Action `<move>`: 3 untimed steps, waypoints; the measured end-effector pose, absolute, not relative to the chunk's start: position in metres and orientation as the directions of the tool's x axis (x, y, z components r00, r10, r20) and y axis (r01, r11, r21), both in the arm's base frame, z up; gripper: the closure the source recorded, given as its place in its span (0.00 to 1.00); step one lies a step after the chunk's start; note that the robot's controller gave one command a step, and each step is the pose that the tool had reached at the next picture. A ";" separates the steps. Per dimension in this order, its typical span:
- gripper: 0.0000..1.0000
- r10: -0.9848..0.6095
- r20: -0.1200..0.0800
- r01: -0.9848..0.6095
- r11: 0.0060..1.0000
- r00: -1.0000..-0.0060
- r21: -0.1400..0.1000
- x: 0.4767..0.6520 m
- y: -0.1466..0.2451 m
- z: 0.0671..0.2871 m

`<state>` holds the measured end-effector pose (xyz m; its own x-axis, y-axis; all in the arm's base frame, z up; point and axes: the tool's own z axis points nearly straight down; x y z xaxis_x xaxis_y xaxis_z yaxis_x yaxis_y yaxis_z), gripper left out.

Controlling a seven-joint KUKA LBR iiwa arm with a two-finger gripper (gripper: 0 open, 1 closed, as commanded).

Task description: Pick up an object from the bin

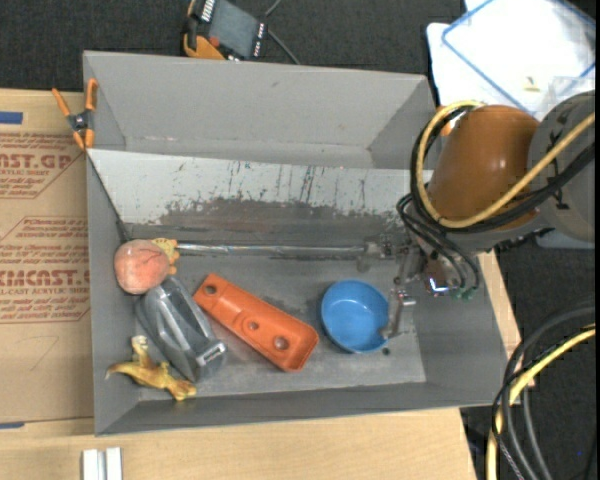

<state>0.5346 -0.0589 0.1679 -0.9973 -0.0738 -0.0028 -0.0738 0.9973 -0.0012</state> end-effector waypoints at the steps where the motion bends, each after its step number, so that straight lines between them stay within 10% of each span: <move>1: 0.00 -0.190 -0.003 -0.190 0.982 -0.982 0.002 0.549 -0.008 0.110; 2: 0.00 -0.306 -0.012 -0.306 0.952 -0.952 -0.008 0.545 -0.045 0.075; 3: 1.00 -0.224 -0.009 -0.224 0.975 -0.975 0.000 0.532 -0.055 0.070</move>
Offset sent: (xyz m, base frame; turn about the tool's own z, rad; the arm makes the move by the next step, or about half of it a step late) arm 0.0097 0.0075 -0.0979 -0.2535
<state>0.5322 -0.0551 0.0703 -0.9745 -0.2242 -0.0093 -0.2242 0.9745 -0.0002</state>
